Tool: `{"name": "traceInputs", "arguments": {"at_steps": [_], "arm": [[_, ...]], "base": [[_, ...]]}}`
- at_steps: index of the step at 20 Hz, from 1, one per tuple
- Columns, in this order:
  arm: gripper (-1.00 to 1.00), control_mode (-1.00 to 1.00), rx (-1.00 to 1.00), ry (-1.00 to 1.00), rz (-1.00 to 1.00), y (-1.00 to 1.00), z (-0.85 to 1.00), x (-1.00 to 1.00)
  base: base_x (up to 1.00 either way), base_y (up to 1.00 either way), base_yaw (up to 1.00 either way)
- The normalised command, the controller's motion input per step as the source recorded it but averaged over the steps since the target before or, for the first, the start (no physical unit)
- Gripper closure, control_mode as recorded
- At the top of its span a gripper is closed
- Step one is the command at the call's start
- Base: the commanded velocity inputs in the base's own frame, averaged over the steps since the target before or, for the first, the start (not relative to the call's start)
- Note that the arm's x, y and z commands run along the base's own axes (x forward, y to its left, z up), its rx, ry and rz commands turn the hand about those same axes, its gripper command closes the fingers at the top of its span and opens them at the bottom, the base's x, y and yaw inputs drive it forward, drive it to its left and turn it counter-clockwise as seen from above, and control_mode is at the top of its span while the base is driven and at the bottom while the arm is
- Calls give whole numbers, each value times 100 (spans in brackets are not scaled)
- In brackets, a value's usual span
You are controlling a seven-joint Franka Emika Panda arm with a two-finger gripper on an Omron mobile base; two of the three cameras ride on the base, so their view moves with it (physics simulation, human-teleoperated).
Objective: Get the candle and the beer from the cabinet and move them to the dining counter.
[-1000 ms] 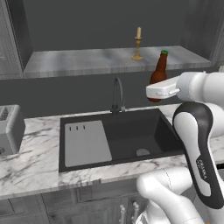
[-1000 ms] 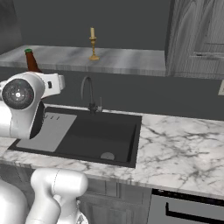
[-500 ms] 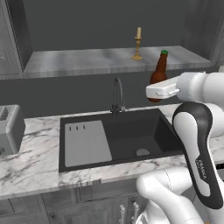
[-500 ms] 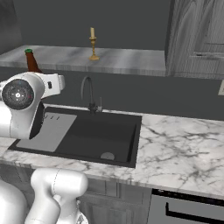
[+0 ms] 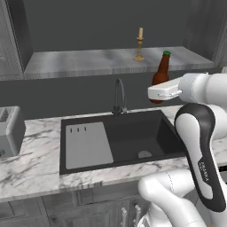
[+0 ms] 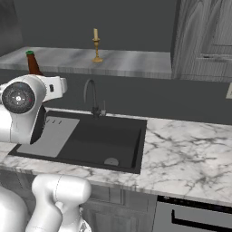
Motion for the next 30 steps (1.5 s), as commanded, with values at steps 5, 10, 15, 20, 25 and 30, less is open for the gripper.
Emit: {"name": "traceInputs", "arguments": {"at_steps": [5, 10, 15, 20, 25, 30], "arm": [[100, 100, 0, 0, 0, 0, 0, 0], [100, 100, 0, 0, 0, 0, 0, 0], [100, 100, 0, 0, 0, 0, 0, 0], [100, 100, 0, 0, 0, 0, 0, 0], [100, 100, 0, 0, 0, 0, 0, 0], [100, 100, 0, 0, 0, 0, 0, 0]], "base": [[0, 0, 0], [-19, 0, 0], [-65, -1, -3], [-52, 0, -1], [-27, 0, 22], [-27, -3, 68]]}}
